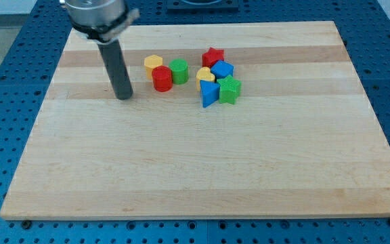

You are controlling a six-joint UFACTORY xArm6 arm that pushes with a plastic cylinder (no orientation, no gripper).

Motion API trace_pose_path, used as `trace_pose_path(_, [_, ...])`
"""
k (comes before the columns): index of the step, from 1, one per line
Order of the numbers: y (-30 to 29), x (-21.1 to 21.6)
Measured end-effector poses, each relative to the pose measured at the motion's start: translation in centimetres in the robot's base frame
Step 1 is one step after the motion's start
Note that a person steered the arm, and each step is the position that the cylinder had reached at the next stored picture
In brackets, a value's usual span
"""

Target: Push the yellow hexagon down a bit

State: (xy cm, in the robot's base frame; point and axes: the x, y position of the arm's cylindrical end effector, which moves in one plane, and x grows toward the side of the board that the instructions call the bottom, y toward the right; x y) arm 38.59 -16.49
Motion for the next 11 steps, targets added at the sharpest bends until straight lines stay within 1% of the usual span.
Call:
trace_pose_path(1, [-2.5,-3.6])
trace_pose_path(2, [-1.9,-7.5])
trace_pose_path(4, [2.6,-7.7])
trace_pose_path(6, [5.3,-6.3])
trace_pose_path(8, [8.3,-5.9])
trace_pose_path(9, [8.3,-5.8])
trace_pose_path(10, [7.1,-5.8])
trace_pose_path(11, [3.8,-4.7])
